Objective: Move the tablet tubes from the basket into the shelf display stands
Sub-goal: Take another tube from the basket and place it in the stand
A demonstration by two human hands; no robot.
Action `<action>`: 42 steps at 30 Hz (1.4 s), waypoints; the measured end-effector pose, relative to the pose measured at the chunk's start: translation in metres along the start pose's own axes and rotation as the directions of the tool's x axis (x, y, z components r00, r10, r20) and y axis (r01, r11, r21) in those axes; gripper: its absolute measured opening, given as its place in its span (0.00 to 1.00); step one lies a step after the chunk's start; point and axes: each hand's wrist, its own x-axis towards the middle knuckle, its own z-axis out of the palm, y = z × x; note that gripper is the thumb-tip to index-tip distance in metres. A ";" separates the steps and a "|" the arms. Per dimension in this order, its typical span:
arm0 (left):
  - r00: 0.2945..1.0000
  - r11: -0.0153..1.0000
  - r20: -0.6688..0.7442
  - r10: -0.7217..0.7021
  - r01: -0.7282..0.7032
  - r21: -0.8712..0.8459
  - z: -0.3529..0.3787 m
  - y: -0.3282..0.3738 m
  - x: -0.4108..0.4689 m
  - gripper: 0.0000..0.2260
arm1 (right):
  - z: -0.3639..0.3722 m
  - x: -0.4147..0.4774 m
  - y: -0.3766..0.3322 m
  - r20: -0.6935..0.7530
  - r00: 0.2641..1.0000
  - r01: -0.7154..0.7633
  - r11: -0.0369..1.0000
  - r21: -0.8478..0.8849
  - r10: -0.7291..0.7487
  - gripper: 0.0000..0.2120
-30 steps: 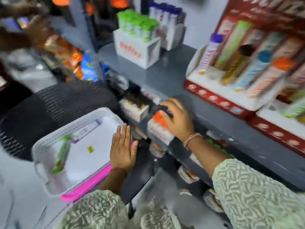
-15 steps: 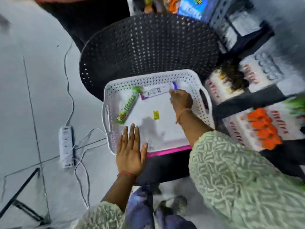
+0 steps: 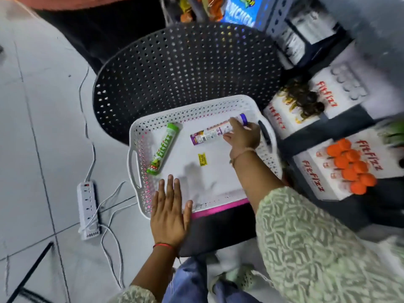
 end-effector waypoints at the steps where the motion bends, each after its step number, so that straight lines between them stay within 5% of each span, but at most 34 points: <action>1: 1.000 1.000 0.016 0.012 -0.012 -0.019 -0.005 0.002 0.000 0.29 | -0.017 -0.008 -0.012 -0.002 1.000 0.019 0.998 0.054 -0.019 0.15; 5: 0.992 0.990 0.047 0.115 -0.111 -0.090 -0.024 0.034 0.000 0.33 | -0.104 -0.049 -0.064 -0.051 0.970 0.243 0.966 0.093 -0.239 0.13; 9: 0.925 0.909 -0.009 0.379 -0.374 -0.183 -0.038 0.134 0.010 0.28 | -0.214 -0.100 -0.122 -0.239 0.846 0.494 0.869 0.018 -0.476 0.12; 15: 0.599 0.563 -0.128 0.790 -0.793 -0.234 -0.060 0.321 -0.009 0.26 | -0.361 -0.180 -0.193 -0.443 0.600 0.697 0.707 -0.118 -0.666 0.15; 22: 0.353 0.317 -0.078 0.932 -0.902 -0.295 -0.056 0.429 -0.059 0.31 | -0.468 -0.236 -0.255 -0.599 0.376 0.643 0.665 -0.381 -0.707 0.14; 25: 0.357 0.335 -0.036 0.934 -0.905 -0.263 -0.046 0.435 -0.063 0.39 | -0.491 -0.246 -0.285 -0.544 0.384 0.500 0.663 -0.557 -0.746 0.13; 28: 0.366 0.350 -0.020 0.931 -0.904 -0.244 -0.045 0.434 -0.063 0.46 | -0.500 -0.252 -0.308 -0.406 0.470 0.449 0.608 -0.654 -0.784 0.10; 36: 0.361 0.360 0.037 0.932 -0.908 -0.212 -0.049 0.434 -0.060 0.49 | -0.507 -0.240 -0.329 -0.157 0.620 0.261 0.390 -0.883 -0.769 0.16; 42: 0.353 0.358 0.064 0.934 -0.911 -0.203 -0.049 0.434 -0.059 0.49 | -0.515 -0.237 -0.338 -0.084 0.582 0.209 0.248 -0.946 -0.809 0.18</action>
